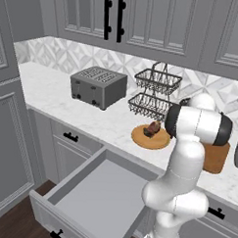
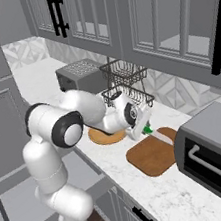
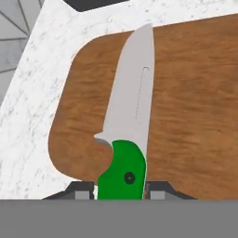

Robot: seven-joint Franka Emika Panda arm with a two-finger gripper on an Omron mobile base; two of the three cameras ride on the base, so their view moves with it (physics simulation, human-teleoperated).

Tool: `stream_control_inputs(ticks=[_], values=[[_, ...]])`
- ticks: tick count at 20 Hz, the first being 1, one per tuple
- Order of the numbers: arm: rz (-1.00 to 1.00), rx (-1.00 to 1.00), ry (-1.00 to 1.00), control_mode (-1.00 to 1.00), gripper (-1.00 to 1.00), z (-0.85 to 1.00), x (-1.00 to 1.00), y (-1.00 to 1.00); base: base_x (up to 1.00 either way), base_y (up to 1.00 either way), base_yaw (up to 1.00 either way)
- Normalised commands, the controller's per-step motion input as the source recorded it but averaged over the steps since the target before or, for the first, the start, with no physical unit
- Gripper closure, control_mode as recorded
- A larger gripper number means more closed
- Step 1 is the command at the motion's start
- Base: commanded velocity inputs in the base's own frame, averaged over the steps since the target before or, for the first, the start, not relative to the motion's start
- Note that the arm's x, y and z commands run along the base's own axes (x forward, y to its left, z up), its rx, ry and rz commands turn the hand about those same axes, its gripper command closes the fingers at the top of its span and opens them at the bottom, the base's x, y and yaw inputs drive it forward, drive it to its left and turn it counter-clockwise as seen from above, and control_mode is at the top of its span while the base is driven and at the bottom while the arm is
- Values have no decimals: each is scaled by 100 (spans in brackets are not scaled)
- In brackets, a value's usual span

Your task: Pick up the knife from the drawer and place it on the cutting board. Then place the meat from the plate to the cutting board.

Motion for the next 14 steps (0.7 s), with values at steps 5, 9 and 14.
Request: stream_control_inputs(ticks=[5, 9, 14], values=[[-9, 0, 0, -100, -100, -33, 10, -33, 0, 0, 0], [-7, 0, 0, -100, -100, -27, 17, -29, 0, 0, 0], [-2, 0, -1, -100, -100, -12, -2, -10, 0, 0, 0]])
